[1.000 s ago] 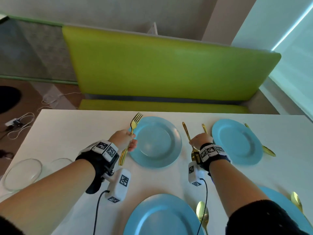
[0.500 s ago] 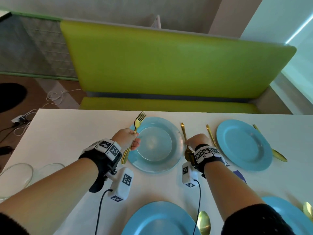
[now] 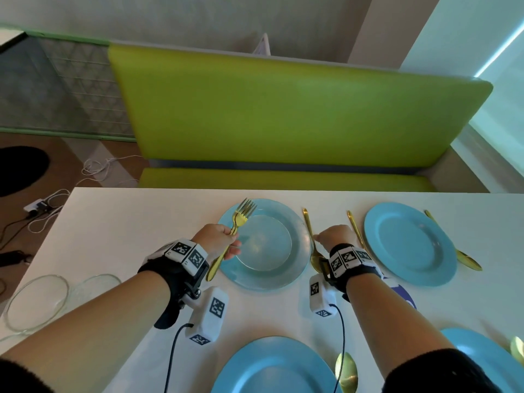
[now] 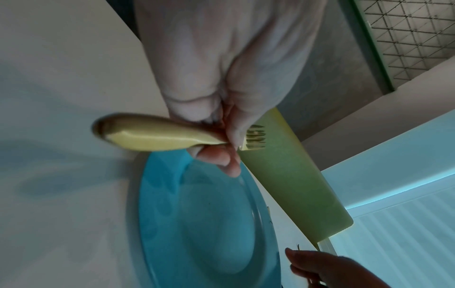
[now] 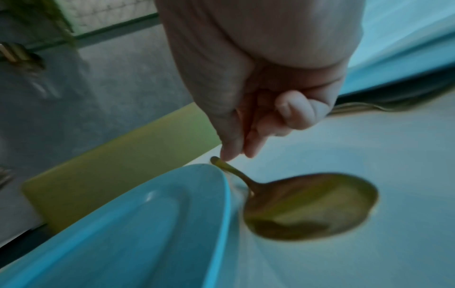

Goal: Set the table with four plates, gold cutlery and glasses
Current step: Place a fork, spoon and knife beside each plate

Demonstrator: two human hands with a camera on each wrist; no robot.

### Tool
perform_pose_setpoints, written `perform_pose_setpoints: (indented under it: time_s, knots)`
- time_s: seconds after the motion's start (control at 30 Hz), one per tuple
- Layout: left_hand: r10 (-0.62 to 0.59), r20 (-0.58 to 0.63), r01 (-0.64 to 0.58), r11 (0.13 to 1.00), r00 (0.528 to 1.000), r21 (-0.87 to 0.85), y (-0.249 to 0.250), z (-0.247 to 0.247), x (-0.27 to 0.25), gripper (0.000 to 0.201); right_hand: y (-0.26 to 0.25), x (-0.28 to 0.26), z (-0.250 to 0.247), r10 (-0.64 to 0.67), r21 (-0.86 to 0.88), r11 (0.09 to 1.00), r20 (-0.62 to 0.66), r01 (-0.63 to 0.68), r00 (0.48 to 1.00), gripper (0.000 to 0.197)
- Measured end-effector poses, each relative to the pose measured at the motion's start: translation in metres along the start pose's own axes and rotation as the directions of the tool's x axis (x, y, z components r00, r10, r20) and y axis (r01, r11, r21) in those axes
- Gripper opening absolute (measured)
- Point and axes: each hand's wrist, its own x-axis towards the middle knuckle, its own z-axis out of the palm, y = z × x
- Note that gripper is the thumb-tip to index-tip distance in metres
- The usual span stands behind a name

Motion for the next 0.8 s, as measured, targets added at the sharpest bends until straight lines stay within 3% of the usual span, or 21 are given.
perform_pose_setpoints:
  time_s: [0.17, 0.23, 0.37, 0.47, 0.57, 0.63, 0.73, 0.8]
  knots:
    - [0.002, 0.017, -0.003, 0.996, 1.0, 0.089, 0.001, -0.009, -0.013, 0.013, -0.029, -0.047, -0.01, -0.287, 0.115, 0.946, -0.132, 0.302, 0.949, 0.019]
    - [-0.018, 0.036, 0.013, 0.992, 0.999, 0.124, 0.001, -0.013, -0.02, 0.013, -0.046, -0.069, -0.002, -0.448, 0.159, 0.873, -0.112, 0.461, 0.887, 0.016]
    - [-0.015, 0.093, -0.006, 0.975, 0.996, 0.222, -0.002, -0.026, -0.035, 0.021, -0.076, -0.116, 0.022, -0.675, 0.014, 0.738, 0.053, 0.675, 0.736, 0.018]
    - [0.021, 0.12, -0.052, 0.966, 0.993, 0.253, -0.003, -0.041, -0.045, 0.008, -0.088, -0.143, 0.034, -0.728, -0.089, 0.669, 0.122, 0.738, 0.674, 0.02]
    - [0.023, 0.165, -0.073, 0.949, 0.986, 0.306, -0.006, -0.06, -0.053, 0.013, -0.096, -0.166, 0.041, -0.754, -0.162, 0.622, 0.143, 0.766, 0.641, 0.022]
    - [0.01, 0.185, -0.071, 0.943, 0.983, 0.326, -0.005, -0.072, -0.058, 0.008, -0.101, -0.18, 0.044, -0.754, -0.173, 0.62, 0.135, 0.765, 0.643, 0.022]
    - [-0.012, 0.204, -0.052, 0.951, 0.979, 0.305, -0.004, -0.088, -0.065, 0.026, -0.108, -0.196, 0.049, -0.758, -0.168, 0.632, 0.069, 0.756, 0.649, 0.023]
    - [-0.035, 0.231, -0.042, 0.947, 0.972, 0.318, -0.003, -0.098, -0.069, 0.021, -0.114, -0.204, 0.05, -0.765, -0.144, 0.636, 0.01, 0.758, 0.644, 0.025]
